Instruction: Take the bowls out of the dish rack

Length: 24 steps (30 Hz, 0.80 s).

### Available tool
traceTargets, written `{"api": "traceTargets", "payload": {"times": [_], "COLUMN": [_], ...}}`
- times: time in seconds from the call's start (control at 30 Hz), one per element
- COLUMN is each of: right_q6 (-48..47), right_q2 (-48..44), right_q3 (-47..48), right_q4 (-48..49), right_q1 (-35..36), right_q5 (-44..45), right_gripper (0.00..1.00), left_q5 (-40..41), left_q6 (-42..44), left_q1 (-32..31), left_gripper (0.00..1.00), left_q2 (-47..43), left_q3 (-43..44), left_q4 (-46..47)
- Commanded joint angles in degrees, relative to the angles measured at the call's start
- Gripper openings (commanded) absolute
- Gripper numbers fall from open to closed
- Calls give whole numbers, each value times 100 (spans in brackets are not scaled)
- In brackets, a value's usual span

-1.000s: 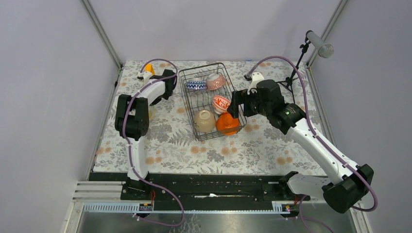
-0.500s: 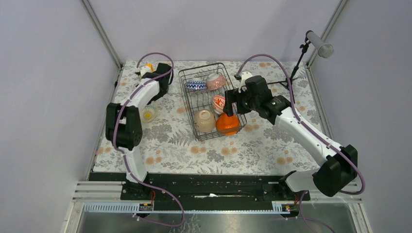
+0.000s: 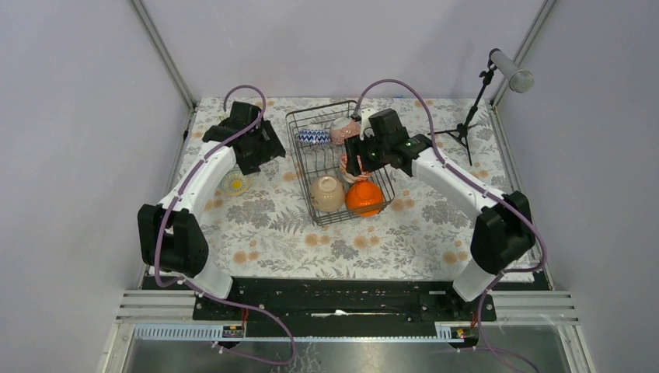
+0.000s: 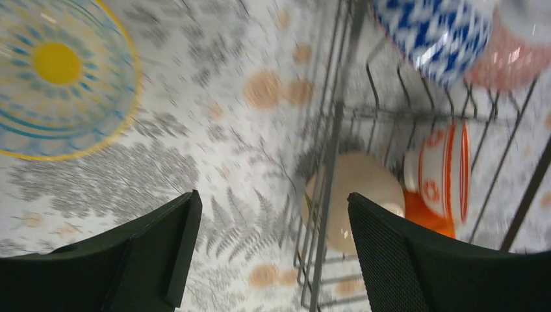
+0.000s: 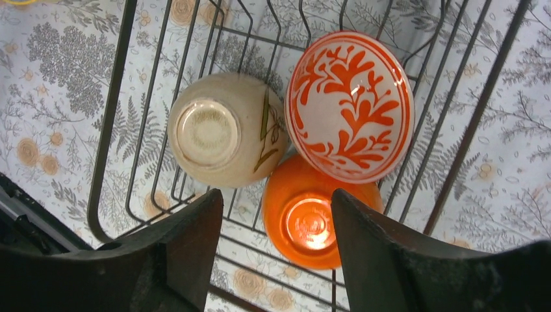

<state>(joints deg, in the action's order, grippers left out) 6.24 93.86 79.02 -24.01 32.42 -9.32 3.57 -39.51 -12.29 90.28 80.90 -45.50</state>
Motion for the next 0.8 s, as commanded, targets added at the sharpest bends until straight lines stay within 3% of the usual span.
{"api": "traceTargets", "payload": {"times": [0.0,0.2,0.47,0.5,0.6,0.77], "right_q6": [-253,-276,-315,-328,-385,-447], "right_q2": [421,1210,1726,1757,1837,1881], "right_q3": [499,889,1238,1257,1353,1432], "right_q4": [204,344,318,311,240,145], "right_q1": [9,7,8,9,4,5], "right_q5": [-184,-329,-374,-352,-335,-227], "right_gripper": [66,54,53,51,31,19], "left_q5": [-1642,-2050,-2554,-2549,-2590,-2612], "left_q6": [157,321,255,276,392,453], "left_q1": [13,8,8,12,9,9], "left_gripper": [88,88,87,87,87,87], "left_q2": [-326,-848,-1103,-1120,-1120,-1087], "left_q3": [-518,-940,-1324,-1339,-1301,-1225], "left_q4": [383,894,1287,1304,1306,1305]}}
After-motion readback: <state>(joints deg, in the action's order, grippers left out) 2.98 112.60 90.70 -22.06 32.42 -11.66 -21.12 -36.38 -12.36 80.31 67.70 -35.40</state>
